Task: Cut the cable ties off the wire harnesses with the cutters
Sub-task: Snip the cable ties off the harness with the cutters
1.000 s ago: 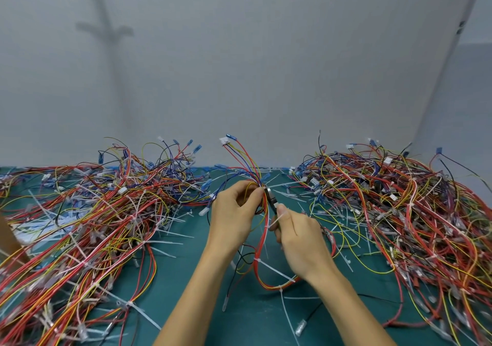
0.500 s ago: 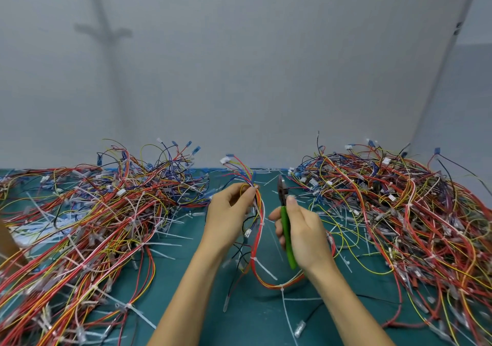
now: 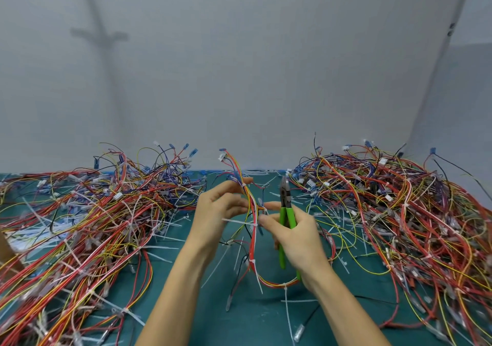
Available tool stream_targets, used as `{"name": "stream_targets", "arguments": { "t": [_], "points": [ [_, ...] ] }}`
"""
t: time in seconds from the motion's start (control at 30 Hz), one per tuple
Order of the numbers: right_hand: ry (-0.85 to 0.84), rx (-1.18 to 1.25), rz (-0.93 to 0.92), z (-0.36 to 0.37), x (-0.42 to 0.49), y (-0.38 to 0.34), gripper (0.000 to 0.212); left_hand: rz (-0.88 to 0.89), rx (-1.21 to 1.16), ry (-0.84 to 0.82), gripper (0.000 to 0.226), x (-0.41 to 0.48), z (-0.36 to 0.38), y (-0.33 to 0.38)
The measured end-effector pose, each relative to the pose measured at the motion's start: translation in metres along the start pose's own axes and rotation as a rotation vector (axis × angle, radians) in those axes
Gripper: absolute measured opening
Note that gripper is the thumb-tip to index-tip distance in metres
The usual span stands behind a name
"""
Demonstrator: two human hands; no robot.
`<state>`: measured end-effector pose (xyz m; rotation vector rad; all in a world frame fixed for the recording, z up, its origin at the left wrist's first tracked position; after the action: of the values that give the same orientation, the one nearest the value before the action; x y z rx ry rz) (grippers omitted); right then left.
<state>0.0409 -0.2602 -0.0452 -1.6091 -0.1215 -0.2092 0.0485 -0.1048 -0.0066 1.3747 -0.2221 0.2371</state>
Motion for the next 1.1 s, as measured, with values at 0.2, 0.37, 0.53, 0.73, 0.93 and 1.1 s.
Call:
{"name": "stream_targets", "arguments": {
  "t": [0.2,0.37,0.53,0.73,0.93,1.1],
  "points": [
    [0.067,0.044,-0.047,-0.002,-0.001,-0.004,0.014,0.009,-0.041,0.002,0.012,0.0,0.001,-0.003],
    [0.076,0.098,-0.122,-0.005,-0.002,-0.01,0.007,-0.019,-0.004,0.053,0.019,-0.001,-0.004,-0.006],
    [0.111,0.113,-0.145,-0.005,-0.002,-0.009,0.014,-0.03,0.093,0.033,0.035,0.0,-0.005,-0.006],
    [0.138,0.077,-0.222,-0.005,-0.003,-0.013,0.015,-0.09,-0.011,-0.05,0.032,0.0,0.0,-0.008],
    [0.111,-0.092,-0.302,-0.005,-0.005,-0.02,0.019,-0.107,0.067,-0.12,0.026,-0.004,0.006,-0.009],
    [0.096,-0.273,-0.369,-0.003,-0.009,-0.024,0.022,-0.12,0.166,-0.091,0.035,-0.007,0.01,-0.013]
  ]
}}
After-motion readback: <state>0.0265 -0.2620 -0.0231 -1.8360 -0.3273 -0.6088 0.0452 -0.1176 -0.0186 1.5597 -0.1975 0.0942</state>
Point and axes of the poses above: each hand's wrist, its own x-axis towards the middle knuckle, its own z-axis out of the palm, y = z × x, the point moved 6 cm from there along x, towards the middle knuckle, and after that the axes turned 1 degree about y, right-handed, at the moved point
